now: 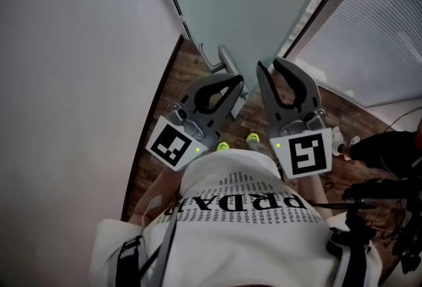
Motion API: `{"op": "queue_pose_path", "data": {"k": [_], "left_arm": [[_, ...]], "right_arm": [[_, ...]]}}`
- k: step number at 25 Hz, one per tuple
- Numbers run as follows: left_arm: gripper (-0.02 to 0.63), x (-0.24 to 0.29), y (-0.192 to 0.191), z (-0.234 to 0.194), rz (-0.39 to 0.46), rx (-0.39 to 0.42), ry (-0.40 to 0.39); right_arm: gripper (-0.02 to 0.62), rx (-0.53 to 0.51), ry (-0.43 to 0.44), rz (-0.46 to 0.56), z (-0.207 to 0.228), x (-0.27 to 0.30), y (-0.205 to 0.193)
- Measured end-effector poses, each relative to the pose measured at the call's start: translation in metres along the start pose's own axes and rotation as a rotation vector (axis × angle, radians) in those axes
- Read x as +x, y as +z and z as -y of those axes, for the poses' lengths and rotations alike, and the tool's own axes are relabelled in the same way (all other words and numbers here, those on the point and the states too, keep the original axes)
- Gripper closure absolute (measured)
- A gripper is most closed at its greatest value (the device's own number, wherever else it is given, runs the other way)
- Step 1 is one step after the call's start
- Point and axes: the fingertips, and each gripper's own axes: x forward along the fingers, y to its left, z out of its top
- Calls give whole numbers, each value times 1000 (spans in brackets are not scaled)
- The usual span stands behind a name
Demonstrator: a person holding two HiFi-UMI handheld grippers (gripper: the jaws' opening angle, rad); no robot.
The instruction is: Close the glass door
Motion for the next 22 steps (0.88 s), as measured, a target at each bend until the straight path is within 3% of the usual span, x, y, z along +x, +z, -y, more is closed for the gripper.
{"op": "queue_pose_path", "data": {"k": [22], "left_arm": [[612,20,10,-5,15,75,-12]], "right_arm": [[534,-12,-15,20,-1,5,-1]]}}
